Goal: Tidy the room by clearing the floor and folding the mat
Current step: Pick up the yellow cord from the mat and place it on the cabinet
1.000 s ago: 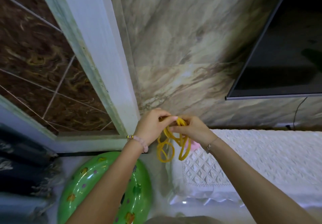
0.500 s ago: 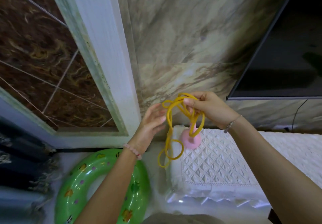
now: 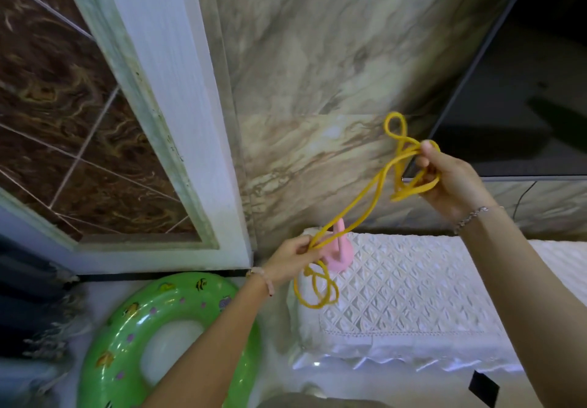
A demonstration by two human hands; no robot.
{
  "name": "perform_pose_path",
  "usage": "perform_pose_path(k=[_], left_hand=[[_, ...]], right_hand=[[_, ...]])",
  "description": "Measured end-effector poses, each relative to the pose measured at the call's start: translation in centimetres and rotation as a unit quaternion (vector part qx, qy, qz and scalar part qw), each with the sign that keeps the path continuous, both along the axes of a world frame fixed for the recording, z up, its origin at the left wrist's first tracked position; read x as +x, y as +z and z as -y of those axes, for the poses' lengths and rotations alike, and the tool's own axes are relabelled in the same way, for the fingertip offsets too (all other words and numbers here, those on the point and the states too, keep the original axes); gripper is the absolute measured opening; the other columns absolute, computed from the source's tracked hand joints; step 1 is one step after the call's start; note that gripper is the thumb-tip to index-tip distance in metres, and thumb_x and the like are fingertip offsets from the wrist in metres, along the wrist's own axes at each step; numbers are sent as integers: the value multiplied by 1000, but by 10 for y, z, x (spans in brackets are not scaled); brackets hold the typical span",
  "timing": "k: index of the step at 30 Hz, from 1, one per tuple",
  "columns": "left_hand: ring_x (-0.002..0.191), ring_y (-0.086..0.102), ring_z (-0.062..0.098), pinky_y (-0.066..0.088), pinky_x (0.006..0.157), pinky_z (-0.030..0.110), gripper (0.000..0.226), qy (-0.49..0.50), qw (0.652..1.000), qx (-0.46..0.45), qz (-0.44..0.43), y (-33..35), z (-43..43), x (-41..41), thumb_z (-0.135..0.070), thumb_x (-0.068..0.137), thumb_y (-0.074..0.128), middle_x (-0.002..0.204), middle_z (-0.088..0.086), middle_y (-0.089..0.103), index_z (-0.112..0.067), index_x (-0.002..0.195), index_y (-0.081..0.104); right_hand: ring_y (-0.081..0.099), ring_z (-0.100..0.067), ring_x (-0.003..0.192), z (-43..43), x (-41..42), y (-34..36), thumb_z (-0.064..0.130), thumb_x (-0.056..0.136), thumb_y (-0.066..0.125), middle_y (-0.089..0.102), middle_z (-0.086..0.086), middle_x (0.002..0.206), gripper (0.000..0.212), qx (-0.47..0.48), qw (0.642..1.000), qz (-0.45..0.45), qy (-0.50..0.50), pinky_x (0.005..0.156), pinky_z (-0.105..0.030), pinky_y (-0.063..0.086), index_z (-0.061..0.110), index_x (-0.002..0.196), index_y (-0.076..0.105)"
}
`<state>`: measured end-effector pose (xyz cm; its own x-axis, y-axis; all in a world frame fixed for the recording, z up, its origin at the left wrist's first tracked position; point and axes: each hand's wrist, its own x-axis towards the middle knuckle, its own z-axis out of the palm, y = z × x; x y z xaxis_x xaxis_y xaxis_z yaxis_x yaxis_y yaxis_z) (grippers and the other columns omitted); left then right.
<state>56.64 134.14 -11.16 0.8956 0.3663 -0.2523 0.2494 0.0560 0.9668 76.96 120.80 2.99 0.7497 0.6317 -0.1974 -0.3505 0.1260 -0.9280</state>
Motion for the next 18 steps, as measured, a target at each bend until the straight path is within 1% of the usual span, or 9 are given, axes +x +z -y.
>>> perform_pose_path(k=[2,5,6,8,10,11,14,17,18], left_hand=[[60,59,-1,47,65,22,14,47,999,6,7,3,-4,-1,-7,94,52,74,3,59,-13,82,57],[66,55,11,49,67,21,14,99,995,14,19,20,-5,0,-8,96,49,73,5,56,-13,82,50],[67,53,14,48,67,23,16,98,994,38,27,27,-5,-1,-10,96,47,74,7,56,-14,81,47],[63,48,9,42,66,25,19,63,985,157,27,38,-11,-4,-14,97,46,74,6,57,-19,79,47],[55,45,2,38,61,28,17,20,954,301,4,44,-18,-8,-19,96,48,68,-3,56,-22,80,50],[57,46,2,39,60,29,14,14,939,343,-2,46,-21,-9,-20,95,50,67,-9,52,-22,82,55],[70,52,10,44,70,33,11,44,927,373,6,50,-27,-14,-20,90,58,76,-10,47,-14,88,66],[76,54,18,44,73,36,14,54,922,382,14,57,-25,-18,-23,85,60,81,1,51,-13,85,71],[75,55,17,44,71,35,15,63,927,368,21,59,-23,-20,-26,82,60,80,0,53,-16,81,72]], right_hand=[[40,-1,39,4,10,-17,21,95,51,49,9,47,23,-29,998,6,-54,42,-13,36,15,73,55],[41,-2,39,2,6,-48,22,93,57,49,5,50,26,-133,985,101,-46,43,-18,34,13,69,58],[42,-2,40,-1,-1,-55,21,92,58,49,5,50,26,-159,979,123,-26,45,-19,35,13,67,58],[43,0,39,-10,-18,-62,15,92,57,48,10,44,27,-189,968,162,18,46,-19,36,12,66,54],[43,2,39,-20,-35,-64,14,92,57,48,12,42,22,-189,961,186,73,48,-21,38,12,70,54],[46,3,42,-23,-43,-63,13,91,58,51,12,45,19,-184,957,196,108,50,-21,40,12,72,56],[53,1,54,-32,-65,-65,15,84,68,58,6,63,11,-176,934,226,215,53,-18,45,19,80,59],[57,6,61,-39,-81,-71,17,77,76,64,13,65,18,-168,917,218,288,61,-12,47,23,88,63],[59,7,64,-40,-86,-72,19,75,77,66,14,65,19,-169,913,205,311,69,-13,48,25,87,63]])
